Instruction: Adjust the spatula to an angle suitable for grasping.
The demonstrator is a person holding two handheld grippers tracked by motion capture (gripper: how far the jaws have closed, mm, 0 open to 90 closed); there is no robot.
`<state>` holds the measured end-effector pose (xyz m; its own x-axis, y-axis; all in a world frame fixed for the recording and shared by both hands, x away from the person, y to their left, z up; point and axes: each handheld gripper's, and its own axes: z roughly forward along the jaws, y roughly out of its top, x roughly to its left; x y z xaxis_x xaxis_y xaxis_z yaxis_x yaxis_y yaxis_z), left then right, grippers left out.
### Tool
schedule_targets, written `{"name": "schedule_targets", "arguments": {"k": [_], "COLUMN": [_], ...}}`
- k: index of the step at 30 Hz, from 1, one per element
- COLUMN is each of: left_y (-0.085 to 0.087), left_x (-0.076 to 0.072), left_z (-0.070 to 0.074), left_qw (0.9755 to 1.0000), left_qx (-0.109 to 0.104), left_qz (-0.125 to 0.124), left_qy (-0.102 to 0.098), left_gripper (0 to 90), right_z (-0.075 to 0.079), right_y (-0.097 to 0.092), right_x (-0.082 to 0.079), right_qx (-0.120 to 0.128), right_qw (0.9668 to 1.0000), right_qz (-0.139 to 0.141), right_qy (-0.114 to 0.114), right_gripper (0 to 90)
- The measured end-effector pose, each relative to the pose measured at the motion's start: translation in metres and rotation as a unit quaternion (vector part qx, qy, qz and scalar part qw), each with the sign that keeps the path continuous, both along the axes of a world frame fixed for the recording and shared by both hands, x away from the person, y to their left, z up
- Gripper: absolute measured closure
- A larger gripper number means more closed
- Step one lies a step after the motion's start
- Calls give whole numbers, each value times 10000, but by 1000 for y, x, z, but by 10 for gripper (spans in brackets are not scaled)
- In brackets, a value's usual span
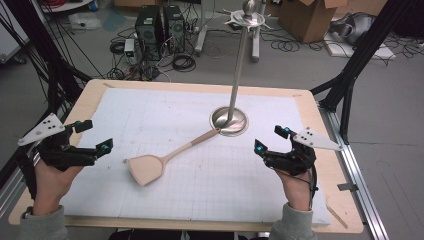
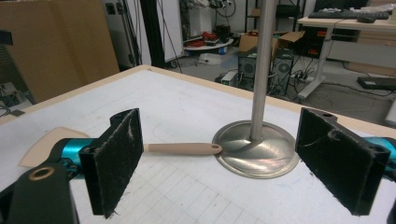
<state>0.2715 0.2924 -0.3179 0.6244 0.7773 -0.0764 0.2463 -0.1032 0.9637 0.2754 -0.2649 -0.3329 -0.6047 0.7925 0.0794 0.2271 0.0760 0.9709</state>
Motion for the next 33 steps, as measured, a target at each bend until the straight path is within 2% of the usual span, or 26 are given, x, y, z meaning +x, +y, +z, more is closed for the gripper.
{"name": "schedule_targets", "arguments": {"k": [4, 7, 9, 17, 21, 27, 33], "left_y": [-2, -5, -10, -12, -13, -11, -15], "left_x": [2, 2, 1, 5, 5, 6, 11], "left_z": [-1, 0, 1, -4, -8, -10, -15], "left_qw": [10000, 9997, 9999, 9998, 9991, 9993, 9989], "left_qx": [-34, -197, -112, -16, -11, -44, -46], "left_qz": [18, -118, -92, -216, -415, -373, -460], "left_qy": [33, 78, -11, 19, 12, 40, 118], "left_gripper": [19, 19, 19, 19, 19, 19, 19], "right_z": [-1, -2, -2, -4, -3, -3, -4], "right_y": [0, 1, 3, 7, 5, 6, 7], "right_x": [-1, 0, 1, 5, 4, 6, 7], "right_qx": [19, 12, 8, -114, -53, -73, -79], "right_qw": [10000, 10000, 10000, 9998, 9999, 9999, 9998], "right_qz": [1, 28, 48, 98, 105, 99, 115], "right_qy": [35, 48, 80, 133, 114, 118, 153], "right_gripper": [144, 144, 144, 144, 144, 143, 144]}}
